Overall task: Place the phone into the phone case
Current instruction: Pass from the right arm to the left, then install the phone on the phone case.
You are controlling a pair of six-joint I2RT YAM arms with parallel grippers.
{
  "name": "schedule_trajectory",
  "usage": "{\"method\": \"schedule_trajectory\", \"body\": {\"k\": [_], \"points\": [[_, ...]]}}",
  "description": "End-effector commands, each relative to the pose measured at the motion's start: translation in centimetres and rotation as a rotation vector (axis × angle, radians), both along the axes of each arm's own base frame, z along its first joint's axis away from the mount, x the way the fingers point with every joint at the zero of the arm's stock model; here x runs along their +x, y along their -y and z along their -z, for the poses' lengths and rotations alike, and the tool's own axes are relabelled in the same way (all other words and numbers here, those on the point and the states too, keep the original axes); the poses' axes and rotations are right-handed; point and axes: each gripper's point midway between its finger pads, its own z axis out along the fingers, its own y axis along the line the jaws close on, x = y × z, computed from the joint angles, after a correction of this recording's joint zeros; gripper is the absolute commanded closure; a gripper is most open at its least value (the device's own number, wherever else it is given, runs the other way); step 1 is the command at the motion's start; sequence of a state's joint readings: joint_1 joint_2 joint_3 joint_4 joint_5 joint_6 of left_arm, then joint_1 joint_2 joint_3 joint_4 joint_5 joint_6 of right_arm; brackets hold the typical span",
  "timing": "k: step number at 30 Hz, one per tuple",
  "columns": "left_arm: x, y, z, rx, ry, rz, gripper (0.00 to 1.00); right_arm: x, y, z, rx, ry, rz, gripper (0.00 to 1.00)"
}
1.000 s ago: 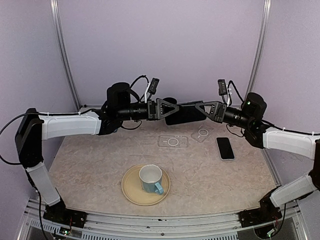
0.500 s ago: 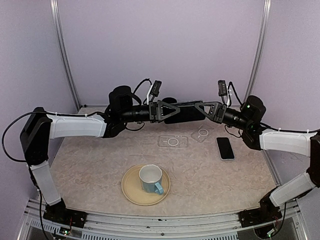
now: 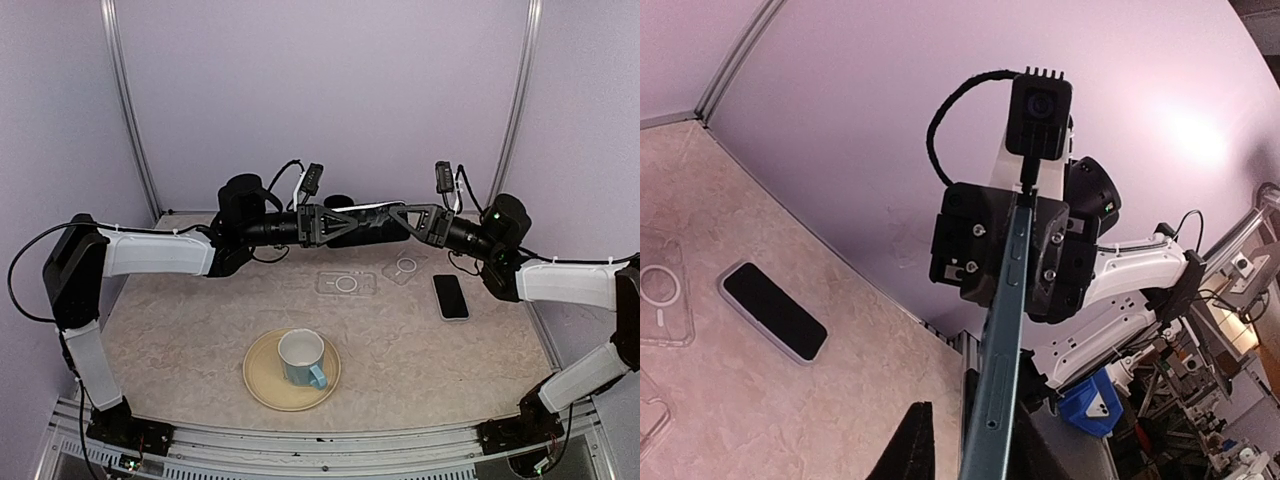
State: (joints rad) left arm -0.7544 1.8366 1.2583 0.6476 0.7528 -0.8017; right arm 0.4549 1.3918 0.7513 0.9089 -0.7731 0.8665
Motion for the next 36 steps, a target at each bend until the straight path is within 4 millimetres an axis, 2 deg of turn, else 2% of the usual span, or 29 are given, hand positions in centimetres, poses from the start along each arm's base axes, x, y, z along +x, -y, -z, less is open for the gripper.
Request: {"method": "schedule_trajectory", "body": {"k": [1, 5, 9, 19, 23, 30, 36], "points": [[-1.3, 0.2, -1.1, -0.038, 0.037, 0.052, 0.86, 1.1, 0.6, 0.2, 0.010, 0.016, 0.062, 1.00], [-1.0, 0.0, -0.9, -0.033, 0.031, 0.042, 0.98, 1.3, 0.5, 0.3, -0.004, 0.007, 0.065, 1.00], [-0.5, -0.4, -1.1, -0.029, 0.034, 0.021, 1.00, 1.6, 0.5, 0.5, -0.029, -0.005, 0.080, 1.00], [2.6, -2.9, -0.3, 0.052, 0.029, -0.107, 1.00, 2.9, 0.9, 2.0, -0.109, -0.057, 0.106, 0.43], [4.1, -3.9, 0.5, 0.102, 0.021, -0.163, 1.00, 3.6, 1.3, 3.1, -0.144, -0.085, 0.133, 0.27], [7.6, -5.4, 3.4, 0.233, -0.060, -0.212, 1.00, 5.8, 2.1, 6.3, -0.265, -0.173, 0.210, 0.17], [9.3, -5.7, 5.3, 0.268, -0.150, -0.179, 1.00, 7.3, 2.5, 9.5, -0.362, -0.238, 0.265, 0.13]]}}
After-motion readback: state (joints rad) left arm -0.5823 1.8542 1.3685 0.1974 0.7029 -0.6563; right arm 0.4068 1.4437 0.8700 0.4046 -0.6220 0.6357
